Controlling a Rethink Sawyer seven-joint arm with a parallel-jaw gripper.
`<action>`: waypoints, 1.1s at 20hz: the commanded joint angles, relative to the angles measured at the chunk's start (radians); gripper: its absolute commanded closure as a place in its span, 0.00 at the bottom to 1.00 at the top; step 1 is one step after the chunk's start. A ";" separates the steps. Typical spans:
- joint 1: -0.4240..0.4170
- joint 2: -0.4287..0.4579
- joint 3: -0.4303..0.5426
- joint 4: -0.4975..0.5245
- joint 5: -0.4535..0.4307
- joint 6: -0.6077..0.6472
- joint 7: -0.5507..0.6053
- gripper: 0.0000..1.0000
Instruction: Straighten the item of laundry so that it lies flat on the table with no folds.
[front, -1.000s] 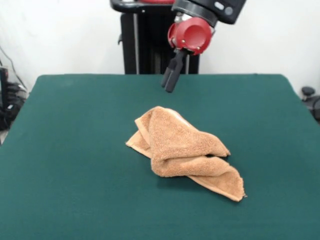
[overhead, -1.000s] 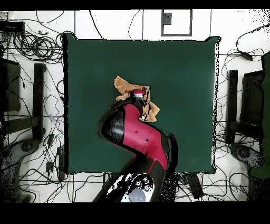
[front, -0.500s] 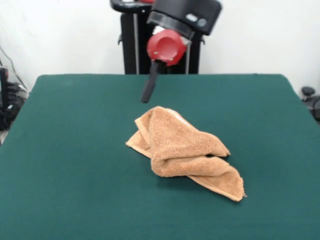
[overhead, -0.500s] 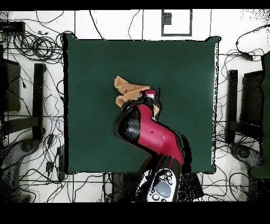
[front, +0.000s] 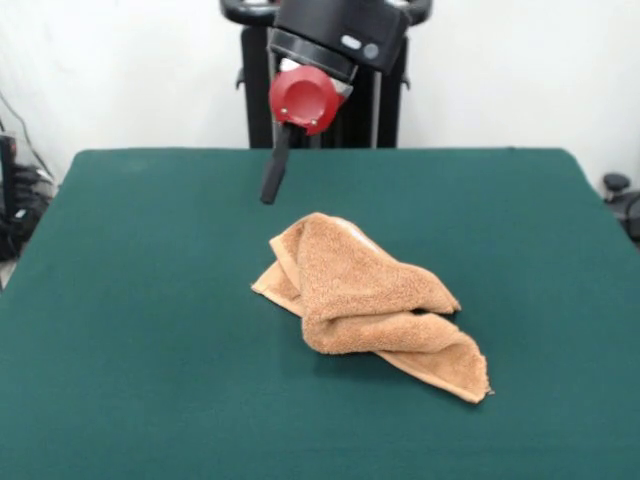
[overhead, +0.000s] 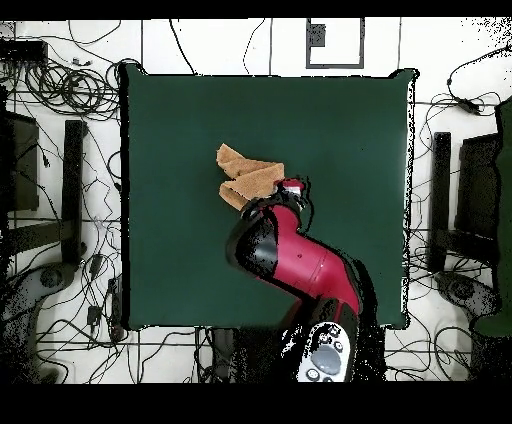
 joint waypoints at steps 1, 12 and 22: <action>0.117 0.003 0.075 0.021 0.014 0.227 0.054 0.00; -0.100 -0.111 0.387 0.173 0.127 0.247 0.056 0.00; -0.347 -0.063 0.624 0.256 0.044 0.129 0.004 0.00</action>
